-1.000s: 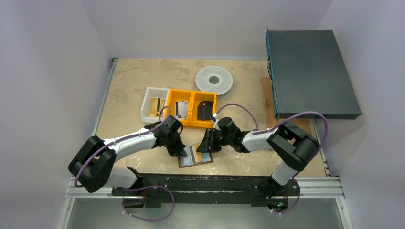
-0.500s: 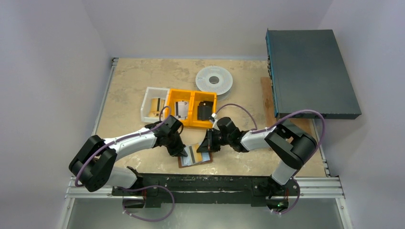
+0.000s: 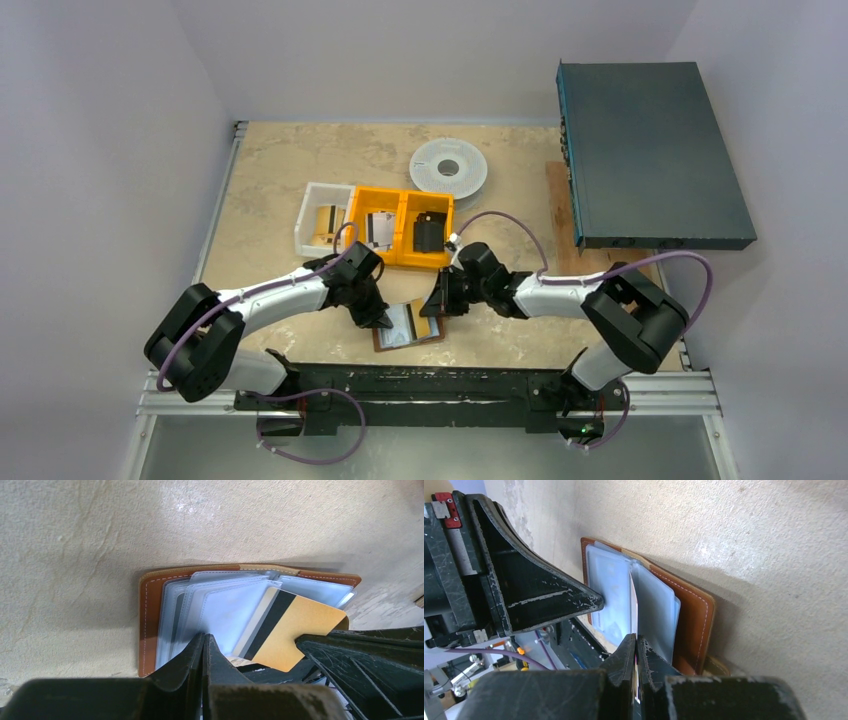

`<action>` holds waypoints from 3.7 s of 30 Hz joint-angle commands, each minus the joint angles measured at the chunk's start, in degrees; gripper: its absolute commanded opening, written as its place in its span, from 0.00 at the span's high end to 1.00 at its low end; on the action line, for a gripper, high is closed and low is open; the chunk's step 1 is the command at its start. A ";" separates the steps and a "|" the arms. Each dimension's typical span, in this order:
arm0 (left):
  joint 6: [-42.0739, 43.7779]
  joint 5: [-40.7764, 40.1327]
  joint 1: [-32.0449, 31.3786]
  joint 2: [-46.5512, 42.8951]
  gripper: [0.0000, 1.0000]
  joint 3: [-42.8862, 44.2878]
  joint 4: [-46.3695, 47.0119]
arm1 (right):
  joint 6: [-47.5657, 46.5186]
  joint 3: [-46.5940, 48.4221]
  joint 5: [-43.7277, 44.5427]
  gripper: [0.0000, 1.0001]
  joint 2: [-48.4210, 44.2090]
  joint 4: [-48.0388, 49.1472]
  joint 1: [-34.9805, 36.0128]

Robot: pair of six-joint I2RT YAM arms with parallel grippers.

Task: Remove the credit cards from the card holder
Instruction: Remove the credit card from the card holder, then place the credit card in the storage box.

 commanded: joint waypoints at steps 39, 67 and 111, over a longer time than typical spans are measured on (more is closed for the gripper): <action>17.31 16.18 11.64 -28.14 0.35 3.72 8.41 | 6.38 9.15 -22.62 1.00 -11.78 5.74 -8.50; 13.66 26.87 13.56 -25.66 1.00 0.43 19.18 | 4.68 9.76 -18.48 0.32 -11.43 2.62 -8.62; 39.21 -49.94 17.85 32.98 1.00 64.24 -34.45 | -10.37 15.16 3.65 0.01 -25.92 -29.37 -8.55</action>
